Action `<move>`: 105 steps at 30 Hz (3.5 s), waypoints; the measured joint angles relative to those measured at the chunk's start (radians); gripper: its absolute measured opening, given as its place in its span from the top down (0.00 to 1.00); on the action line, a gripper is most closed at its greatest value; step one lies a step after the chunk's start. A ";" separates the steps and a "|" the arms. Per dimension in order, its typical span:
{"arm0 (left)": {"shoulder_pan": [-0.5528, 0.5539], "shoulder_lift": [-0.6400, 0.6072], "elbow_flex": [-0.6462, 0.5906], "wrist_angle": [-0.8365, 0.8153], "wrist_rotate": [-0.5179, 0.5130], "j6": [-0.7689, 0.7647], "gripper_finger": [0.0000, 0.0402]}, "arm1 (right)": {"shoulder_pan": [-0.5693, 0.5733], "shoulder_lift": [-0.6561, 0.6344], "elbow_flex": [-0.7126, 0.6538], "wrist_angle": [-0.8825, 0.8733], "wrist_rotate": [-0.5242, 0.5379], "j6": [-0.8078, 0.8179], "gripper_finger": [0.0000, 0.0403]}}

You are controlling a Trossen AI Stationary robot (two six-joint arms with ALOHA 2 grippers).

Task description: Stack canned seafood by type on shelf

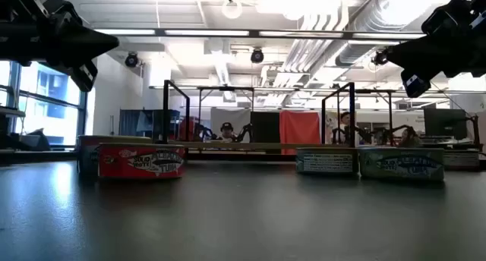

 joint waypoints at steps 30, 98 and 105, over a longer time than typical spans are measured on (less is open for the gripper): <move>0.000 0.000 0.000 0.000 0.000 0.000 1.00 | 0.000 0.000 0.000 0.000 0.000 0.000 0.86; -0.503 1.209 0.453 -0.001 -0.371 0.420 0.83 | 0.000 0.000 0.000 0.000 0.000 0.000 0.86; -0.565 1.295 0.454 0.000 -0.371 0.427 0.61 | 0.000 0.000 0.000 0.000 0.000 0.000 0.86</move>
